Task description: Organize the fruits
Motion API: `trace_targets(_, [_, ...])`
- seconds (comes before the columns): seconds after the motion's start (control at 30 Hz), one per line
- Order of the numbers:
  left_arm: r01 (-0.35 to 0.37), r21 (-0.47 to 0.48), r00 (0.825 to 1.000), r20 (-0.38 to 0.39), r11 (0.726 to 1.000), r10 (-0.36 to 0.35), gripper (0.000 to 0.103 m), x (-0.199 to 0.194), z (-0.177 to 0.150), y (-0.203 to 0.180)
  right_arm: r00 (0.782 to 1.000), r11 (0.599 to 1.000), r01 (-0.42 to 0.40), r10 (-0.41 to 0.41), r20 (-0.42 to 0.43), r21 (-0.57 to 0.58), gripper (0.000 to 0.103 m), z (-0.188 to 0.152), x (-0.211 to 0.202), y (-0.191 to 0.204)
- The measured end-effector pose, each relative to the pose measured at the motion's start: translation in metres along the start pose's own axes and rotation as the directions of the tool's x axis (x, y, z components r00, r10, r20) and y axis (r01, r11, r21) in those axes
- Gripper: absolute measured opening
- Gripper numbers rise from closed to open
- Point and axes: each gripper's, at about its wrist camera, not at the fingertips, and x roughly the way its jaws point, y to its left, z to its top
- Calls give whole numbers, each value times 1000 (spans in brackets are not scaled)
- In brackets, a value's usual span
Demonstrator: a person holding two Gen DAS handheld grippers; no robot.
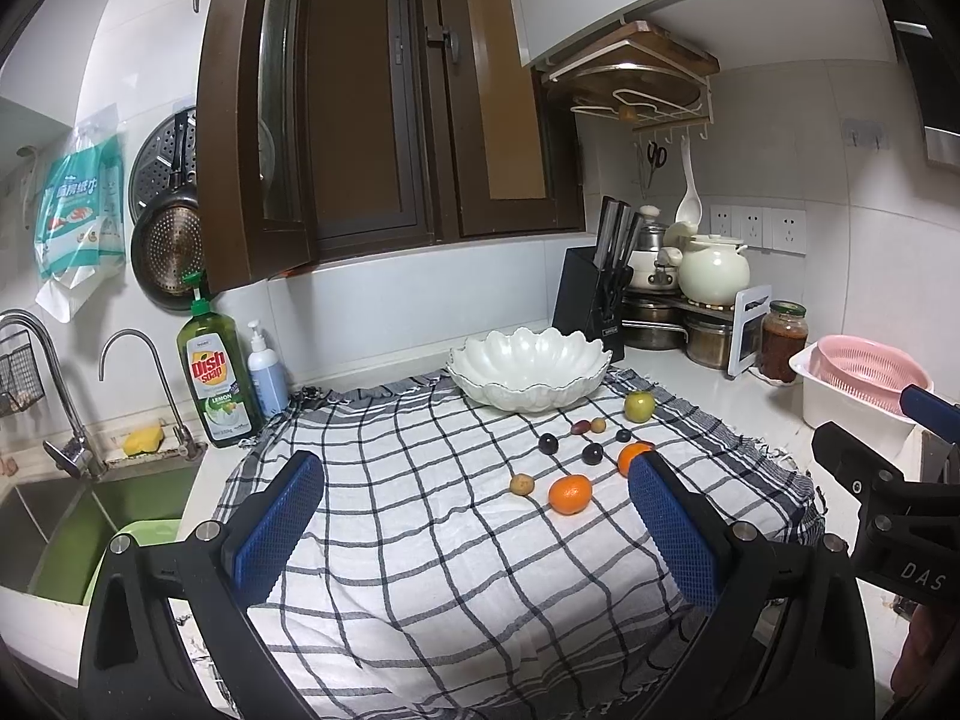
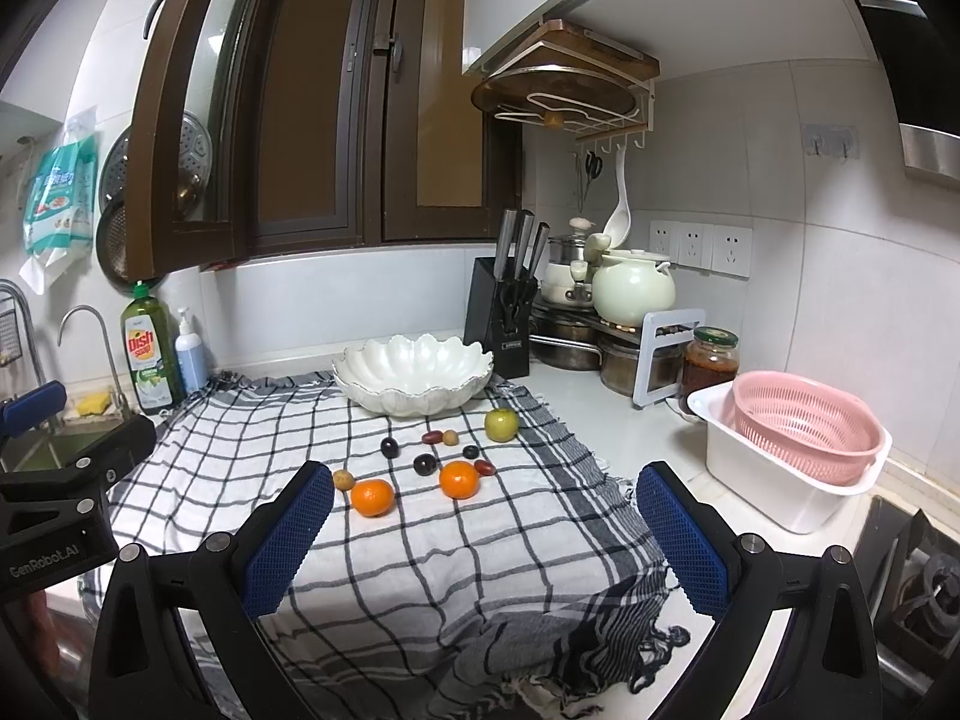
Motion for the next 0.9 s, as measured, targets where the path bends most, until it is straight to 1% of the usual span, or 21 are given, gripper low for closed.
trace_targets(0.5, [9, 4, 1000, -12, 1000, -9, 103, 4, -2, 4, 1000, 1000, -4, 4, -13, -3, 102, 1, 5, 3])
trace_targets(0.77, [16, 16, 999, -42, 1000, -15, 103, 20, -4, 11, 999, 1000, -17, 17, -29, -3, 102, 0, 17, 9])
trace_targets(0.9, [47, 38, 998, -50, 998, -45, 103, 37, -1, 15, 999, 1000, -16, 16, -37, -6, 102, 0, 31, 16])
